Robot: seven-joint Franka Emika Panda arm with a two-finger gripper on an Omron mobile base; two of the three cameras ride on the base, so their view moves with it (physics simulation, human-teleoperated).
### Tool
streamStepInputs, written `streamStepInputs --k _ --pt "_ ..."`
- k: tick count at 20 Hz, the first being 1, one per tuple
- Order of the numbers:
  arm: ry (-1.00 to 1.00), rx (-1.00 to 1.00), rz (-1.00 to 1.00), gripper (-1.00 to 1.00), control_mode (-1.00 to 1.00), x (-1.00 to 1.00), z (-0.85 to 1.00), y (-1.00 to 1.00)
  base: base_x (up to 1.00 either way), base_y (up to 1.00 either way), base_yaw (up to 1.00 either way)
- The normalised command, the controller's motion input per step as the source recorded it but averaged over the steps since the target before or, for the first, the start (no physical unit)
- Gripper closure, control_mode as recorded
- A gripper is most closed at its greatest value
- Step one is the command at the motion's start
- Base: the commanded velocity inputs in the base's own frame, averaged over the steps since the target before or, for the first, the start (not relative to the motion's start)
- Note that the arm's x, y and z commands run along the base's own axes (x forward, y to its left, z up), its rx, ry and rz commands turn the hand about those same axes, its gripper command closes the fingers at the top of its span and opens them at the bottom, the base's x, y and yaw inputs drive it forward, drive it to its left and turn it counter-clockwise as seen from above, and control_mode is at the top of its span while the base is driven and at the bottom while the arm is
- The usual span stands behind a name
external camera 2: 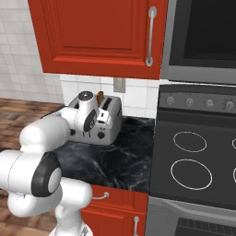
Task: Start the toaster. Once the lever pops up, take the bread to the plate on the dining counter.
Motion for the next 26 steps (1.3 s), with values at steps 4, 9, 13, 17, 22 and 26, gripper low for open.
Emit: streamStepInputs --k 4,9,13,17,22,26 --pt "0.00 0.00 0.00 -1.00 -1.00 0.01 0.00 0.00 0.00 0.00 0.00" --pt "0.00 0.00 0.00 -1.00 -1.00 0.03 0.00 0.00 0.00 0.00 0.00" --pt "0.00 0.00 0.00 -1.00 -1.00 0.03 -0.04 0.00 0.00 0.00 0.00" --pt "0.00 0.00 0.00 -1.00 -1.00 0.00 -0.16 0.00 0.00 0.00 0.00" --pt "0.00 0.00 0.00 -1.00 -1.00 0.00 -0.16 0.00 0.00 0.00 0.00" --pt "0.00 0.00 0.00 -1.00 -1.00 0.00 -0.13 0.00 0.00 0.00 0.00"
